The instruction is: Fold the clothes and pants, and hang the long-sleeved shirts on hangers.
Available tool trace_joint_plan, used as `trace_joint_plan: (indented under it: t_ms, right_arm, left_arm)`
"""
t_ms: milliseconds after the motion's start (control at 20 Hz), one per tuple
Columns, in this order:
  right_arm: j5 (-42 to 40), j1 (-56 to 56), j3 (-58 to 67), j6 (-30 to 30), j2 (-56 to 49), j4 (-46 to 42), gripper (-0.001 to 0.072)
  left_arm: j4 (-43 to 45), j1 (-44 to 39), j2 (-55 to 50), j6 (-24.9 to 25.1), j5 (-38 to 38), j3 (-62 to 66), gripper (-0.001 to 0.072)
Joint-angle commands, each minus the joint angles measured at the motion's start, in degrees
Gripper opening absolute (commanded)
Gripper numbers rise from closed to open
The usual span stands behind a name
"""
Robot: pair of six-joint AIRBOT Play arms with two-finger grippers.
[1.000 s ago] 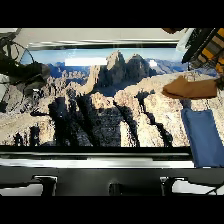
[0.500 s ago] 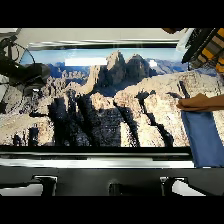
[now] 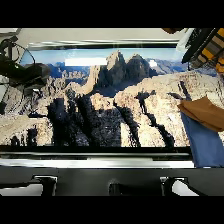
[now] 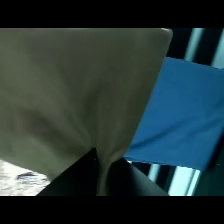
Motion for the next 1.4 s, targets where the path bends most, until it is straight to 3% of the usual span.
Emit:
trace_joint_plan:
  t_ms: [0, 200, 500, 1200, 1250, 1300, 1350]
  right_arm:
    - [-2.6, 0.0, -11.8, 2.0, 4.2, -5.1, 0.0029]
    - [-6.9, 0.0, -23.5, 3.0, 6.4, -7.9, 0.003]
    - [-7.1, 0.0, -32.1, 4.1, 6.4, -10.1, 0.003]
    - [-7.0, 0.0, -33.9, 2.1, 6.3, -17.6, 0.0049]
    - [-6.6, 0.0, -33.9, 1.3, 6.3, -17.6, 0.0173]
    - [-6.7, 0.0, -33.9, -0.4, 6.4, -17.6, 0.043]
    - [-7.5, 0.0, -33.7, -2.7, 6.4, -17.2, 0.054]
  left_arm:
    - [0.0, 0.1, 0.0, 1.4, -0.1, 0.0, 0.0021]
    - [0.0, 0.1, 0.0, 1.4, -0.1, 0.0, 0.0021]
    - [0.0, 0.1, 0.0, 1.4, -0.1, 0.0, 0.0021]
    - [0.0, 0.0, 0.0, 1.4, -0.1, 0.0, 0.0021]
    - [0.0, 0.0, 0.0, 1.4, -0.1, 0.0, 0.0022]
    - [0.0, 0.0, 0.0, 1.4, -0.1, 0.0, 0.0041]
    - [0.0, 0.1, -0.1, 1.4, -0.1, 0.0, 0.0052]
